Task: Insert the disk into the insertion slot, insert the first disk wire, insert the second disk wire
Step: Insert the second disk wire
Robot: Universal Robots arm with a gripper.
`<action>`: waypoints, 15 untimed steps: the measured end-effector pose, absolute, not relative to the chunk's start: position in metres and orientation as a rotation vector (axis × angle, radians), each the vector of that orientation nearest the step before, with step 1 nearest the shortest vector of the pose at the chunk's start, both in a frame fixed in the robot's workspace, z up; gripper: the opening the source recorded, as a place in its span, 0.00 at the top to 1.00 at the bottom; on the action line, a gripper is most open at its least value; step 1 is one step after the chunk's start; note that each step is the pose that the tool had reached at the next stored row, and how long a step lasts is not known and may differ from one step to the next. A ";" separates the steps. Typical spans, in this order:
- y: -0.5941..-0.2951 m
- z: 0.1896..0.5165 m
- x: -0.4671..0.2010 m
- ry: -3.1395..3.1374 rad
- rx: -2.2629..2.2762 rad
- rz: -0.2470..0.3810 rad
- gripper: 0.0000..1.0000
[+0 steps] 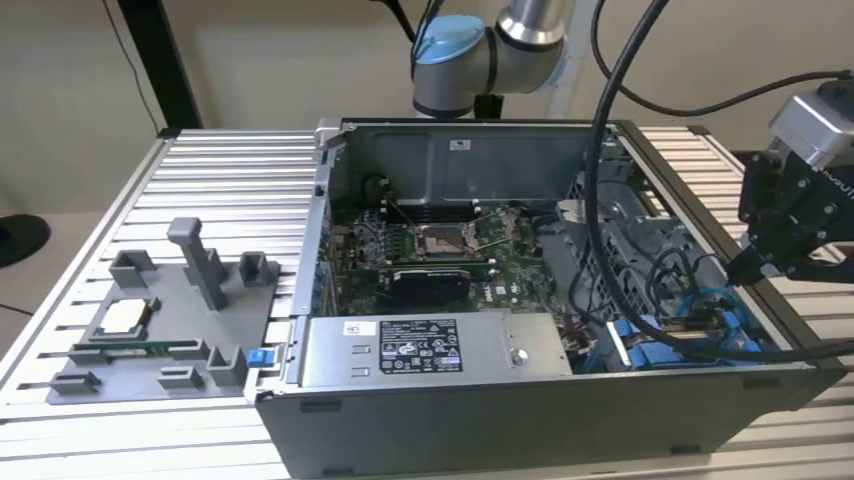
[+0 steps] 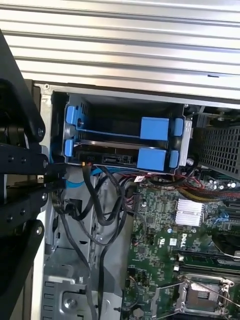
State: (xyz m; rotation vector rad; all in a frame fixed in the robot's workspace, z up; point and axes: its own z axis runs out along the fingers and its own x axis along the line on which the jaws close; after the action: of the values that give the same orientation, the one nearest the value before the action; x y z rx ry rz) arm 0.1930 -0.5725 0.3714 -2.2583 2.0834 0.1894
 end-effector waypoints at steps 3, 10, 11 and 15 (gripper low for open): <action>-0.570 0.377 0.191 2.084 -2.258 0.191 1.00; -0.560 0.381 0.182 2.084 -2.259 0.191 1.00; -0.559 0.381 0.179 2.084 -2.259 0.191 1.00; -0.557 0.381 0.169 2.084 -2.259 0.192 1.00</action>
State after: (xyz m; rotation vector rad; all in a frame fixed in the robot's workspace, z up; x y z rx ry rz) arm 0.1689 -0.5574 0.3811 -2.2588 2.0841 0.1916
